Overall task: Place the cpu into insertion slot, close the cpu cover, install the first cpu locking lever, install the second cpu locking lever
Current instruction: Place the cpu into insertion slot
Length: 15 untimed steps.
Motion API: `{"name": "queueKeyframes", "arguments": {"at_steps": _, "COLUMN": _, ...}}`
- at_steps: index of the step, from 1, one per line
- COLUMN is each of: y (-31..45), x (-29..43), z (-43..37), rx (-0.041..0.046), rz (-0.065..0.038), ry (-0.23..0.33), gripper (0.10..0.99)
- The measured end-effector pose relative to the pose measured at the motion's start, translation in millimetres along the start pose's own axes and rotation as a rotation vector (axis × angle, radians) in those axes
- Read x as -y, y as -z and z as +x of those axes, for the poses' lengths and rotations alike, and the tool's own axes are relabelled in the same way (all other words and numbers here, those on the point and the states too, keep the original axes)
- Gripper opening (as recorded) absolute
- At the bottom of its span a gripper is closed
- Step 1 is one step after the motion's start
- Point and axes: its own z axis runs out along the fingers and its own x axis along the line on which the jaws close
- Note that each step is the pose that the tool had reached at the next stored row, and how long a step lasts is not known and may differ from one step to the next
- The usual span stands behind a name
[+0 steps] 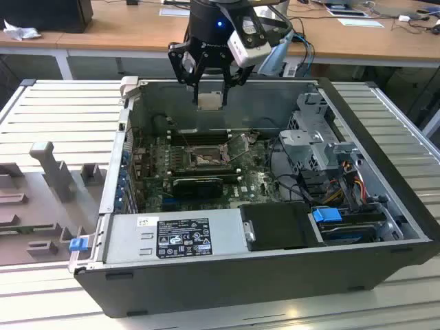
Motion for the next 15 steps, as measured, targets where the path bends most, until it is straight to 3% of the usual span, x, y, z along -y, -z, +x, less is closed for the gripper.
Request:
{"name": "queueKeyframes", "arguments": {"at_steps": 10, "y": 0.0, "x": 0.0, "z": 0.1, "rx": 0.0023, "rz": 0.0, "ry": -0.026, "gripper": 0.525}}
{"name": "queueKeyframes", "arguments": {"at_steps": 15, "y": 0.0, "x": 0.0, "z": 0.1, "rx": 0.0075, "rz": -0.002, "ry": -0.084, "gripper": 0.525}}
